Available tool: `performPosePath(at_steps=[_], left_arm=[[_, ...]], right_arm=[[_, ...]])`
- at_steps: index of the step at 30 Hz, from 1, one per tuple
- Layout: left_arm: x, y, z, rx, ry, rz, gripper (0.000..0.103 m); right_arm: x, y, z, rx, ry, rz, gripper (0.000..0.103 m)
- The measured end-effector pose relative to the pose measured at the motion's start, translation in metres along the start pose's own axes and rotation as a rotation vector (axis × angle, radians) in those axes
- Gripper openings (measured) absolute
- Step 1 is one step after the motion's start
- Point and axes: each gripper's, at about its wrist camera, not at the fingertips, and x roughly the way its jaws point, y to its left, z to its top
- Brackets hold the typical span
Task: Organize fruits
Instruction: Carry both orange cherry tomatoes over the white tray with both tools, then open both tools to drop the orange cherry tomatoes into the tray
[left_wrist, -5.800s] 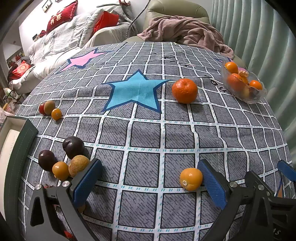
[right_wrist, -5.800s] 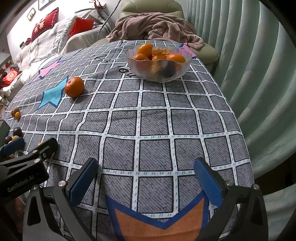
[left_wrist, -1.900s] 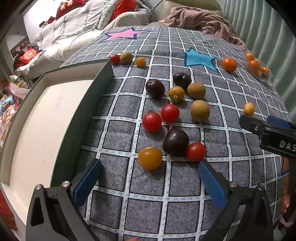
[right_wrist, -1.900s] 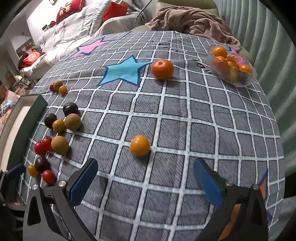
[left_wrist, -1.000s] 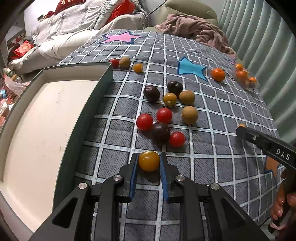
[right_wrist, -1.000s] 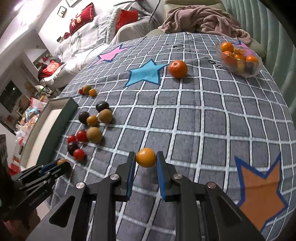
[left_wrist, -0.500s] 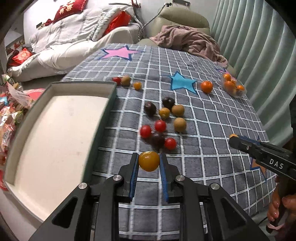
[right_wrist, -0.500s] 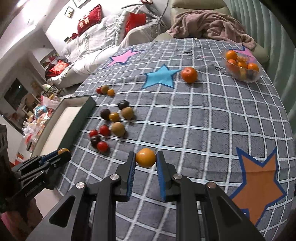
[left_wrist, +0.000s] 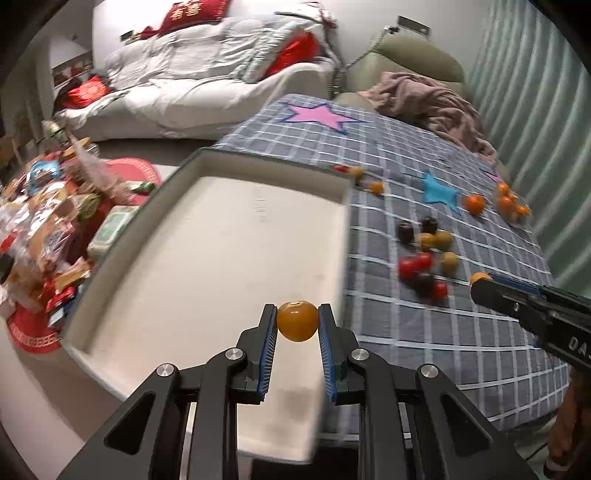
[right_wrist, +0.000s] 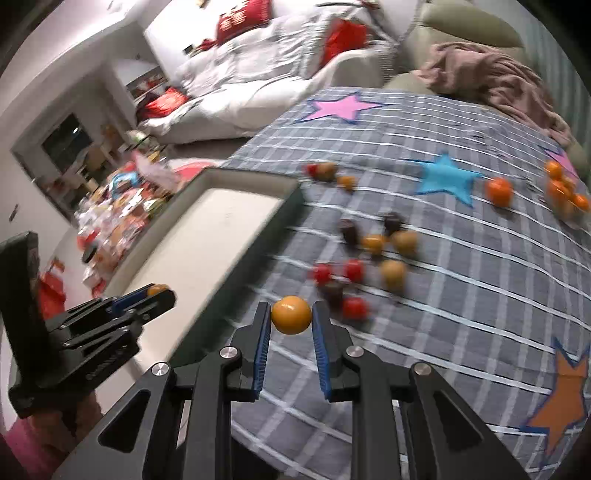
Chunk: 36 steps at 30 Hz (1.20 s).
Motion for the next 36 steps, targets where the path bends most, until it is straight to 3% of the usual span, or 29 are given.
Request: performPosePath(at_steps=[11,19,20,21,23,24,29,36], left_arm=[[0.026,0.072,-0.010,-0.056,0.061,0.168,0.024],[0.036,0.077,-0.013,-0.041,0.071,0.185,0.024],[0.036,0.077,-0.013,-0.039,0.072,0.184,0.027],[0.036,0.077,-0.012,-0.040,0.072,0.181,0.041],[0.035,0.081,-0.013,-0.062,0.061,0.195,0.068],[0.034,0.084,-0.013,-0.072,0.049,0.197,0.072],[0.033,0.083,-0.013,-0.089,0.058,0.180,0.072],[0.021,0.059,-0.009,-0.048,0.040,0.140,0.072]], right_arm=[[0.072,0.093,0.004,-0.144,0.114,0.066,0.025],[0.097,0.117,-0.004,-0.250,0.169,0.028,0.026],[0.096,0.118,-0.004,-0.255,0.167,0.027,0.028],[0.095,0.117,-0.003,-0.256,0.161,0.025,0.038],[0.092,0.114,-0.002,-0.249,0.143,0.013,0.043],[0.089,0.112,-0.001,-0.237,0.137,0.034,0.051],[0.074,0.109,0.003,-0.218,0.083,0.013,0.079],[0.048,0.074,0.000,-0.189,0.037,-0.082,0.082]])
